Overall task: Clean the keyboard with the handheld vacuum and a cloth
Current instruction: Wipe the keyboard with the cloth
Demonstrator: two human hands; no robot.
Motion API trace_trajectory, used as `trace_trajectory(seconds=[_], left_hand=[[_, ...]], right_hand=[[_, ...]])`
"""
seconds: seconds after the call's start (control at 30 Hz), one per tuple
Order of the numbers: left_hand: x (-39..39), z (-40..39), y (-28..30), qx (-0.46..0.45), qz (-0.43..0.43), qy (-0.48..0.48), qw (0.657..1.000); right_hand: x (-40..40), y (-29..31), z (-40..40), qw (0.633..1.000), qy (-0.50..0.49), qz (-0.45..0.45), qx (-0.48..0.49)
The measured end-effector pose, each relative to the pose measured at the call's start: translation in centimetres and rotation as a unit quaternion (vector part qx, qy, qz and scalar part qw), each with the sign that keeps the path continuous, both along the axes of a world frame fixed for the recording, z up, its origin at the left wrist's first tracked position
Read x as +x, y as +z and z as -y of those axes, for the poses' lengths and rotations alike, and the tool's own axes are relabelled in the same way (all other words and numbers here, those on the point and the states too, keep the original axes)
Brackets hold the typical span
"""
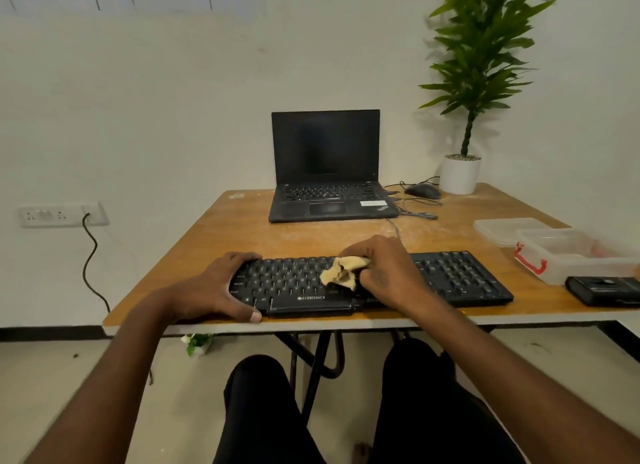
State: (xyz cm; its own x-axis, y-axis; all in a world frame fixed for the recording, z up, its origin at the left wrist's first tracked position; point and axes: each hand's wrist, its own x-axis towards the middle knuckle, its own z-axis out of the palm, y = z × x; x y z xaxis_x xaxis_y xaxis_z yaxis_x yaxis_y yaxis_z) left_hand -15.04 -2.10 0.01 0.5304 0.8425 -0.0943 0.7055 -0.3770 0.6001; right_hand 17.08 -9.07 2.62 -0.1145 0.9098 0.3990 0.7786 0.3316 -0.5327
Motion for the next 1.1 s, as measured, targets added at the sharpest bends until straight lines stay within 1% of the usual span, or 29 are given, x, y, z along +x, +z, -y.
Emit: trace_trajectory(seconds=[0.1,0.17,0.33,0.47,0.63,0.77,0.87,1.1], left_hand=[[0.2,-0.1,0.2,0.0,-0.005,0.002,1.0],[0.3,-0.3,0.4,0.004,-0.005,-0.002,1.0],[0.3,-0.3,0.8,-0.001,-0.006,-0.005,1.0],[0.1,-0.2,0.6,-0.004,-0.002,-0.006,1.0],[0.1,-0.1,0.1,0.011,-0.011,0.0,1.0],[0.2,0.1,0.3,0.005,-0.002,0.0,1.0],[0.3,0.1,0.4,-0.001,0.006,0.001,1.0],[0.3,0.1,0.7,-0.011,0.006,-0.002,1.0]], right_hand=[[1.1,-0.2,3.0,1.0,0.016,-0.008,-0.009],[1.5,0.0,3.0,1.0,0.007,-0.012,-0.004],[2.3,0.8,-2.3,0.999,-0.049,0.006,0.022],[2.4,1.1,-4.7,0.996,-0.086,0.01,0.014],[2.5,0.4,-1.5,0.999,-0.044,0.0,0.021],[3.4,0.0,2.5,1.0,-0.016,-0.003,0.001],[4.5,0.0,3.5,1.0,-0.014,-0.01,0.002],[6.8,1.0,-2.3,0.996,-0.089,0.005,0.015]])
